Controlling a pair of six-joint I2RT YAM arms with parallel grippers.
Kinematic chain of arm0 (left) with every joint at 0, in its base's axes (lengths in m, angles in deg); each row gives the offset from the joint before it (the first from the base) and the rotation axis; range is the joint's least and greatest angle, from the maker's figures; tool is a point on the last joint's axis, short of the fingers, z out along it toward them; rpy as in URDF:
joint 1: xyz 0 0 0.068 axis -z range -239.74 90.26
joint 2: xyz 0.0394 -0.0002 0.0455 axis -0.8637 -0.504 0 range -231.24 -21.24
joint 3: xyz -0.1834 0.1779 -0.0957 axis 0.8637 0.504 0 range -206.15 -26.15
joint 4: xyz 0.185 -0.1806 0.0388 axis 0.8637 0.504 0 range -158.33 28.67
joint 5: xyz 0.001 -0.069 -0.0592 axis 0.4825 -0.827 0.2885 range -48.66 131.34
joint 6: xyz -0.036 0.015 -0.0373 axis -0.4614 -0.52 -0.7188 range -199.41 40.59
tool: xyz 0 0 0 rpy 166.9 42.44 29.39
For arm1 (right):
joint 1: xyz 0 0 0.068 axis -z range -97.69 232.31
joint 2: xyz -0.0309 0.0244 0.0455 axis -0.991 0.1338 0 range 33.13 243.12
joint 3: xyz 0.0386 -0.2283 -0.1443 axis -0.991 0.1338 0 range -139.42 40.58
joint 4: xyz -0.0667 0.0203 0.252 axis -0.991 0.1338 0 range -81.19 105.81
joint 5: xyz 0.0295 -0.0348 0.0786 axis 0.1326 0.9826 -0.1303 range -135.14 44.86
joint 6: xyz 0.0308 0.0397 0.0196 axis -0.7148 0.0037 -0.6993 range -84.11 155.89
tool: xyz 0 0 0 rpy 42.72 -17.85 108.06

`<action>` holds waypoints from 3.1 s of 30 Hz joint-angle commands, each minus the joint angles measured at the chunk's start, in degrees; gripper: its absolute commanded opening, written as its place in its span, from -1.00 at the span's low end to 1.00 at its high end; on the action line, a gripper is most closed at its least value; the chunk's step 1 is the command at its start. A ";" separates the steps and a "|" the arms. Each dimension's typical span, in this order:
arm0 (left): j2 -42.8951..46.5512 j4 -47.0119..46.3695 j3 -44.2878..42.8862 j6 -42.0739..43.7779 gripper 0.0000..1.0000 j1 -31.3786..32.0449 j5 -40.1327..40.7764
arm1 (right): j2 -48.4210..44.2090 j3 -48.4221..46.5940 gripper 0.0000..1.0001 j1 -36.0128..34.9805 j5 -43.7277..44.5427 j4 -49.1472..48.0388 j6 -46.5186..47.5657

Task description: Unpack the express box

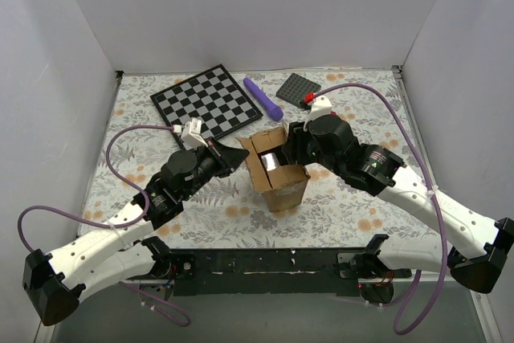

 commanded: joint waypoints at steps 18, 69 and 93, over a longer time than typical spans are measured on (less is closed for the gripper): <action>-3.61 -6.46 3.55 0.02 -1.00 0.26 -2.03 | 11.44 -16.42 -0.76 0.38 -10.52 10.71 8.95; -2.73 -8.48 12.18 -2.89 -0.55 0.26 -1.50 | 10.30 -4.64 0.23 12.34 -14.91 7.47 12.99; -1.68 -0.68 4.72 0.79 0.05 0.26 5.60 | 10.92 -8.77 -0.38 8.56 -12.10 8.44 12.11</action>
